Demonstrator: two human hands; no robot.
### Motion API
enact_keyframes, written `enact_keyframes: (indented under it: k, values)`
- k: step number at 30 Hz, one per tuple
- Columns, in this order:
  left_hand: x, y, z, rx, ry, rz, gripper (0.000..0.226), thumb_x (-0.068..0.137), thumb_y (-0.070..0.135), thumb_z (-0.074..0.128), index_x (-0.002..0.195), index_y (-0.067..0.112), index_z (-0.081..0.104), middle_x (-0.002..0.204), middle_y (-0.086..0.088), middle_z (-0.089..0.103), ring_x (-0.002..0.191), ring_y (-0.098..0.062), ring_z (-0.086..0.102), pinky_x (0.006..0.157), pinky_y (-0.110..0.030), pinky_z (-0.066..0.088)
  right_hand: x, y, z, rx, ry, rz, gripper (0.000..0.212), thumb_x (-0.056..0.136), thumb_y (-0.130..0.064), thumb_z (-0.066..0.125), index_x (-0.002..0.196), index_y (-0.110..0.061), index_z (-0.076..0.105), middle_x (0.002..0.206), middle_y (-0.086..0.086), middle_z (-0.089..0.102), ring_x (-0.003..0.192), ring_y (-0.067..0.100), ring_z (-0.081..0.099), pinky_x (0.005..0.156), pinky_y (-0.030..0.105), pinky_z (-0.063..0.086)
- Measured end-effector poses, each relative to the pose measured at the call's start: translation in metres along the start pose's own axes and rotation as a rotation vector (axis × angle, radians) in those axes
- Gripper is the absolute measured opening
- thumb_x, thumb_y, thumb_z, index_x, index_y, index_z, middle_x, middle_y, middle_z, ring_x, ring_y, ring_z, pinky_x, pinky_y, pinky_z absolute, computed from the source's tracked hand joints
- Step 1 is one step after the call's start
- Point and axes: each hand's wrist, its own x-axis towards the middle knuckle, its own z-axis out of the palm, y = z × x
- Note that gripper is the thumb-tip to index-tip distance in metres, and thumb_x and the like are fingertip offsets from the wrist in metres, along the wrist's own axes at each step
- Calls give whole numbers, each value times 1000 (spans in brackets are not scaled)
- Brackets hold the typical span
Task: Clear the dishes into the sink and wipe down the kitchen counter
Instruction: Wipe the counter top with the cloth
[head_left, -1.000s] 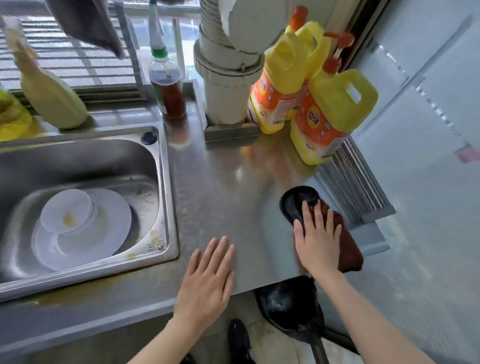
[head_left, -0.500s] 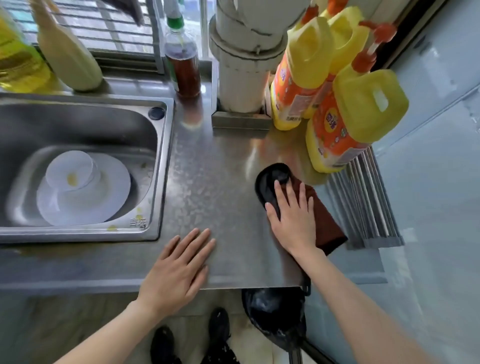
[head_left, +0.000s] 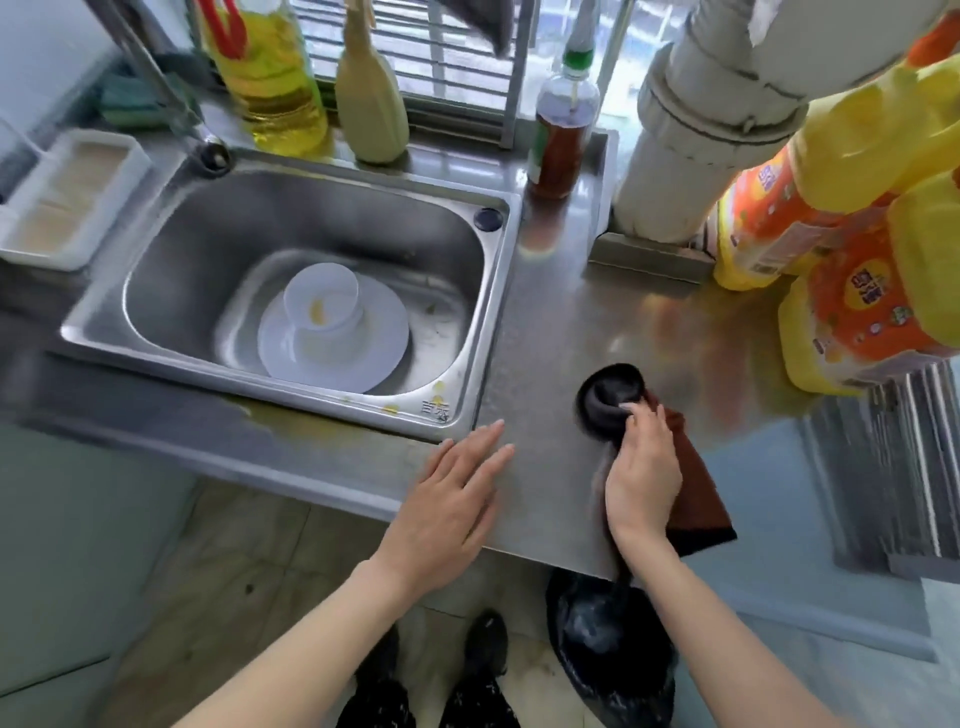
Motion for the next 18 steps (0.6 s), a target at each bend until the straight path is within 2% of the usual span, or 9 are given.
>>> enact_keyframes:
  k: [2, 3, 5, 7, 9, 11, 13, 16, 18]
  values:
    - [-9, -18, -15, 13, 76, -75, 44, 91, 22, 39, 135, 16, 38, 148, -3, 32, 135, -16, 30, 111, -33, 20, -6, -31, 6, 251, -35, 0, 26, 101, -15, 36, 110, -10, 60, 111, 4, 65, 111, 12, 56, 85, 16, 40]
    - [-13, -29, -21, 28, 112, -134, 45, 90, 23, 38, 134, 15, 39, 148, -5, 33, 134, -17, 31, 110, -34, 20, -9, -49, 10, 324, -62, -44, 25, 101, -16, 36, 109, -10, 59, 101, 0, 65, 96, 5, 58, 79, 10, 39]
    - [-22, -53, -33, 61, 199, -294, 46, 91, 24, 35, 134, 11, 39, 147, -9, 33, 132, -20, 29, 110, -36, 19, -14, -81, 26, 361, -178, -195, 26, 99, -18, 37, 112, -11, 58, 97, -3, 64, 86, -3, 55, 78, 12, 40]
    - [-31, -78, -44, 58, 298, -498, 48, 91, 25, 32, 135, 7, 37, 149, -12, 28, 136, -22, 24, 113, -39, 14, -17, -102, 54, 177, -406, -350, 35, 98, -27, 36, 126, -17, 54, 123, 1, 59, 116, 5, 49, 101, 27, 35]
    - [-42, -105, -57, 47, 378, -681, 50, 90, 23, 33, 136, 4, 35, 150, -14, 23, 138, -26, 20, 113, -44, 11, -22, -107, 82, -246, -487, -521, 46, 97, -40, 30, 137, -23, 45, 148, -1, 39, 140, 18, 26, 113, 42, 19]
    - [-55, -131, -70, 65, 433, -795, 50, 89, 21, 35, 134, 1, 36, 150, -18, 24, 137, -33, 22, 112, -48, 14, -40, -114, 98, -397, -435, -534, 49, 94, -40, 29, 134, -21, 50, 145, 1, 43, 138, 24, 32, 111, 46, 24]
    - [-67, -149, -79, 69, 438, -864, 46, 91, 17, 39, 134, 0, 37, 149, -20, 24, 136, -35, 24, 111, -51, 16, -69, -123, 107, -394, -433, -523, 47, 92, -35, 35, 131, -18, 54, 141, 3, 49, 133, 25, 42, 109, 45, 30]
    - [-75, -154, -81, 46, 381, -871, 44, 94, 11, 42, 135, 0, 34, 152, -17, 20, 138, -32, 20, 113, -49, 14, -97, -137, 120, -406, -469, -542, 49, 89, -33, 37, 136, -21, 48, 143, 2, 46, 133, 26, 41, 110, 45, 27]
    - [-71, -147, -78, 23, 352, -824, 44, 95, 14, 39, 137, 2, 33, 153, -14, 18, 140, -28, 17, 115, -46, 10, -100, -147, 125, -444, -528, -601, 51, 91, -36, 34, 140, -25, 41, 148, 0, 39, 138, 26, 32, 109, 47, 20]
